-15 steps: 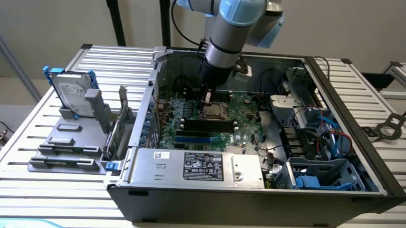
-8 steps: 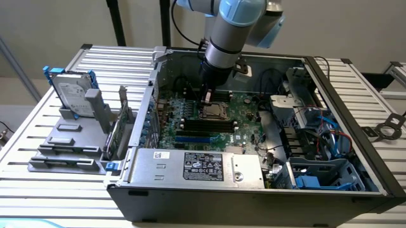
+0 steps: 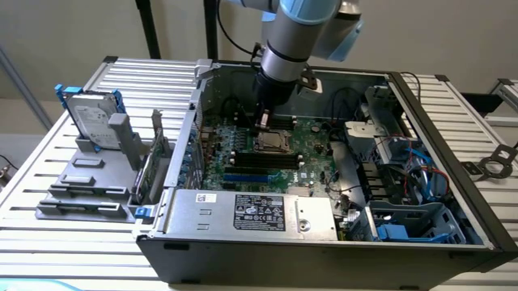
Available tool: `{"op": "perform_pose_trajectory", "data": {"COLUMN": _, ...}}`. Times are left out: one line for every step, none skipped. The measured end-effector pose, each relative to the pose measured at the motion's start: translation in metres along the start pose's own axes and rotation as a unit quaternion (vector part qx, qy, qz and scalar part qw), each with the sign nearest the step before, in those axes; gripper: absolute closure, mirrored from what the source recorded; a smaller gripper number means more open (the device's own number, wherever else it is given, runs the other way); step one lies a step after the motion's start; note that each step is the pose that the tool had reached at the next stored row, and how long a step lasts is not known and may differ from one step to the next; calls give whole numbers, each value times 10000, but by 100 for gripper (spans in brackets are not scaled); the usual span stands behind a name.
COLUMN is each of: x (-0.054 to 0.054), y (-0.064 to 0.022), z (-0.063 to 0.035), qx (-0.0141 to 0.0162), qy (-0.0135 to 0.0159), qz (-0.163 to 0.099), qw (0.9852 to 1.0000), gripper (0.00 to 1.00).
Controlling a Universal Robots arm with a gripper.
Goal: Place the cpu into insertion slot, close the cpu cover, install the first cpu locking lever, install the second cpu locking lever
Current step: 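Close the cpu cover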
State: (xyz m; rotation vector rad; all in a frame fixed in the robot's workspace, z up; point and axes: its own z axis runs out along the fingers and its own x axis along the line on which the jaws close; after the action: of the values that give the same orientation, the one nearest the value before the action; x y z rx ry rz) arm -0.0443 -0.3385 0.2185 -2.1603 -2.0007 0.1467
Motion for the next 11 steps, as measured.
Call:
{"op": "perform_pose_trajectory", "data": {"x": -14, "y": -24, "z": -4, "qx": 0, "qy": 0, "qz": -1, "qw": 10000, "gripper": 89}}
{"op": "perform_pose_trajectory", "data": {"x": -29, "y": -53, "z": -7, "qx": 1, "qy": 1, "qz": -1, "qw": 10000, "gripper": 89}}
{"op": "perform_pose_trajectory", "data": {"x": -42, "y": -80, "z": -9, "qx": 1, "qy": 1, "qz": 0, "qw": 10000, "gripper": 89}}
{"op": "perform_pose_trajectory", "data": {"x": -54, "y": -106, "z": -12, "qx": 1, "qy": 3, "qz": -1, "qw": 10000, "gripper": 89}}
{"op": "perform_pose_trajectory", "data": {"x": -63, "y": -133, "z": -16, "qx": 2, "qy": 3, "qz": 0, "qw": 10000, "gripper": 89}}
{"op": "perform_pose_trajectory", "data": {"x": -69, "y": -157, "z": -24, "qx": 5, "qy": 3, "qz": 0, "qw": 10000, "gripper": 89}}
{"op": "perform_pose_trajectory", "data": {"x": -72, "y": -178, "z": -34, "qx": 7, "qy": 6, "qz": -2, "qw": 10000, "gripper": 89}}
{"op": "perform_pose_trajectory", "data": {"x": -74, "y": -198, "z": -40, "qx": 7, "qy": 10, "qz": -3, "qw": 10000, "gripper": 89}}
{"op": "perform_pose_trajectory", "data": {"x": -74, "y": -202, "z": -44, "qx": 7, "qy": 14, "qz": -3, "qw": 10000, "gripper": 89}}
{"op": "perform_pose_trajectory", "data": {"x": -74, "y": -202, "z": -44, "qx": 7, "qy": 15, "qz": -3, "qw": 10000, "gripper": 89}}
{"op": "perform_pose_trajectory", "data": {"x": -74, "y": -202, "z": -44, "qx": 6, "qy": 15, "qz": -3, "qw": 10000, "gripper": 89}}
